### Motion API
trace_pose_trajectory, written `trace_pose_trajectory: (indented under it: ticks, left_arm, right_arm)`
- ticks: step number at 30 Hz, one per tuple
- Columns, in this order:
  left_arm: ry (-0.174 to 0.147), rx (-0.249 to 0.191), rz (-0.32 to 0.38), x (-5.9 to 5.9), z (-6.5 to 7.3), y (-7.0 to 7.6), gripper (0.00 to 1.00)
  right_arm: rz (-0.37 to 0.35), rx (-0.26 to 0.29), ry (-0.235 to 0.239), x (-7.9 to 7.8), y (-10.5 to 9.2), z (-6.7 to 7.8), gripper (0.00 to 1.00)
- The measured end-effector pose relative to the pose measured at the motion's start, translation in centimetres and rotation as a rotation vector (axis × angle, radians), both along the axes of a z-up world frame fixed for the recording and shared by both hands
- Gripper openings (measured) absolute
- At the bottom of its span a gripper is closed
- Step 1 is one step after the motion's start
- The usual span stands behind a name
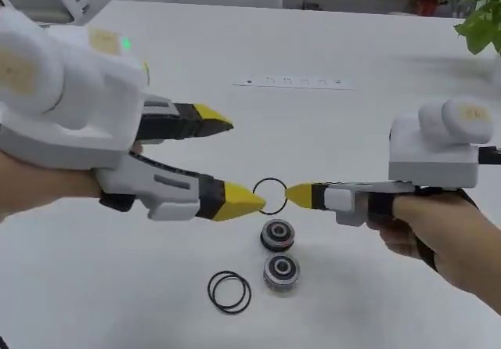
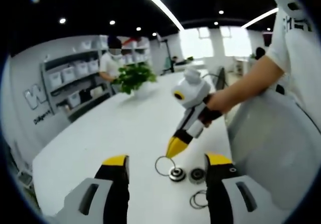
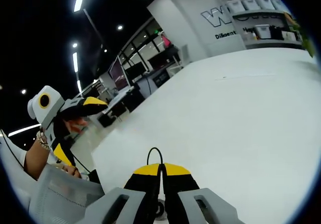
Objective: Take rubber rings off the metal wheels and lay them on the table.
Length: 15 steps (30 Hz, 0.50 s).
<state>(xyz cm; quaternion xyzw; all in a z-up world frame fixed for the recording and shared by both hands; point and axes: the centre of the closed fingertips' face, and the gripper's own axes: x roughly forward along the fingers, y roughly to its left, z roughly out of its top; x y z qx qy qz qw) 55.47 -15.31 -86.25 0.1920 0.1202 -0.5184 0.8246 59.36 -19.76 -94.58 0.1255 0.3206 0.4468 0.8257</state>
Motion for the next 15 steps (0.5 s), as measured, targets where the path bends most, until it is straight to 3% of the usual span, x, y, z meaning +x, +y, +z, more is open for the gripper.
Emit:
trace_pose_trajectory:
  ticks: [7, 15]
  left_arm:
    - [-0.028, -0.003, 0.056, -1.5, 1.2, 2.5, 0.65]
    - [-0.012, 0.0, 0.124, -2.4, 0.3, 5.4, 0.7]
  right_arm:
    - [0.049, 0.015, 0.005, -1.0, 1.2, 0.4, 0.0]
    - [0.111, 0.011, 0.026, -2.4, 2.4, -0.1, 0.0]
